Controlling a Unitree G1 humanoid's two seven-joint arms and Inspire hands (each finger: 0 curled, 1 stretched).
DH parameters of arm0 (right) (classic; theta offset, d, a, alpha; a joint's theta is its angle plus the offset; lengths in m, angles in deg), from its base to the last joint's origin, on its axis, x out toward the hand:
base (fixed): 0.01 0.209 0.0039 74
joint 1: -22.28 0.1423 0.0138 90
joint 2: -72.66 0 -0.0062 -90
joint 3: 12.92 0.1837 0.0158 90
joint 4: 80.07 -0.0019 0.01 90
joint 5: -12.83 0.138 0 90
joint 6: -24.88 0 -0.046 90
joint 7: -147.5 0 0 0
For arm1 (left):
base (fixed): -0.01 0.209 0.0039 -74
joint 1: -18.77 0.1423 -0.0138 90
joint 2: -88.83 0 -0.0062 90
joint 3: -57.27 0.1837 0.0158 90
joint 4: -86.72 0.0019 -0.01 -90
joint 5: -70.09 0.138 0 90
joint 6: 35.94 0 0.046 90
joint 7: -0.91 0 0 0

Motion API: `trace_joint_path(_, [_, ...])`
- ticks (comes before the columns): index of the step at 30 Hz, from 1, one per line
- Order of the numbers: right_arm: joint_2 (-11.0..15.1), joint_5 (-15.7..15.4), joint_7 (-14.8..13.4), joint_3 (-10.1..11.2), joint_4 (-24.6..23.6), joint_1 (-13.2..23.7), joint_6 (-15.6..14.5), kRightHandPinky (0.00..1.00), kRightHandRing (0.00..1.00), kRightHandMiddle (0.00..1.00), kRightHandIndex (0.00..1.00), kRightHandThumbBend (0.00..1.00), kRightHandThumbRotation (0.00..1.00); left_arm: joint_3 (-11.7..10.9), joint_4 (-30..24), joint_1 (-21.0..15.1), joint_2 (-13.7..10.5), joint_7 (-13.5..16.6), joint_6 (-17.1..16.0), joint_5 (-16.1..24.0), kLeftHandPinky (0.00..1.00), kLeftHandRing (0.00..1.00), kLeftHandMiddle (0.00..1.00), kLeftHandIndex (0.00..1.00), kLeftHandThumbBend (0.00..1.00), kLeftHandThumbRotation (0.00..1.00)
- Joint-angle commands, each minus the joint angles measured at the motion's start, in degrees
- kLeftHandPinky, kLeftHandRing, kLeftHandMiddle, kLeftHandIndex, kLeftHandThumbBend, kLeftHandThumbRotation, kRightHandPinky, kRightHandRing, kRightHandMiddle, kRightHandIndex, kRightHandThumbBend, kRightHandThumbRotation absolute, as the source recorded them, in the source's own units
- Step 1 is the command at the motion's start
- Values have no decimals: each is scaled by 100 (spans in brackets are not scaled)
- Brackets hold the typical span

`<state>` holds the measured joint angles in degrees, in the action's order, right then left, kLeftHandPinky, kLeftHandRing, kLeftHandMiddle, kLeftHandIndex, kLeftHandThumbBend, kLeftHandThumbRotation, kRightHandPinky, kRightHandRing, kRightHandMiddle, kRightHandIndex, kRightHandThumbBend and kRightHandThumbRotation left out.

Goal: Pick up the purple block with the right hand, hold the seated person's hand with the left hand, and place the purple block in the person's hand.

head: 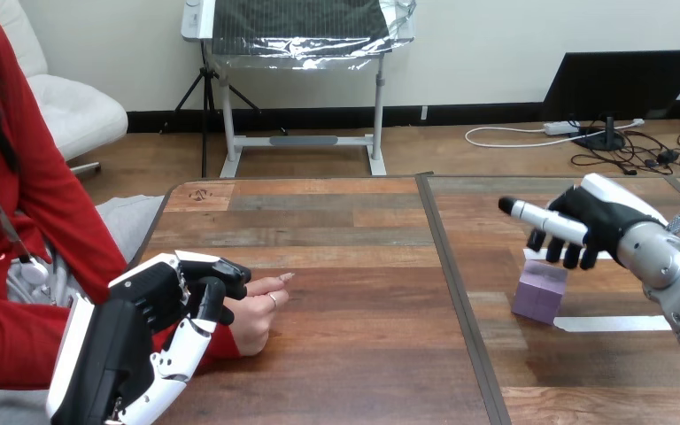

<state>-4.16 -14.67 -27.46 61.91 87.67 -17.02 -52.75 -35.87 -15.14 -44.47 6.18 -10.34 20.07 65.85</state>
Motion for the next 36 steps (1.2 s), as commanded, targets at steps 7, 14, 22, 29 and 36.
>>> trace_joint_path(7, [35, 223, -430, 253, -112, 321, 127, 35, 35, 40, 44, 74, 100, -50, -99, -262, -53, -28, -97, -45, 47, 60, 63, 52, 26, 56])
trace_joint_path(14, [6, 356, -562, 389, -156, 345, 137, 35, 36, 41, 43, 79, 100, -61, -122, -222, -48, -21, -78, -42, 47, 60, 63, 53, 26, 56])
trace_joint_path(22, [-19, 504, -666, 532, -171, 334, 179, 35, 36, 41, 43, 76, 100, -49, -118, -197, -48, -46, -98, -78, 47, 59, 62, 53, 26, 57])
trace_joint_path(29, [-57, 609, -775, 647, -199, 325, 182, 34, 36, 40, 43, 74, 100, -60, -90, -183, -56, -79, -146, -104, 47, 60, 63, 53, 26, 57])
trace_joint_path(36, [-45, 527, -846, 587, -210, 295, 248, 38, 40, 43, 46, 77, 100, -76, -129, -150, -46, -73, -121, -82, 48, 60, 63, 55, 26, 57])
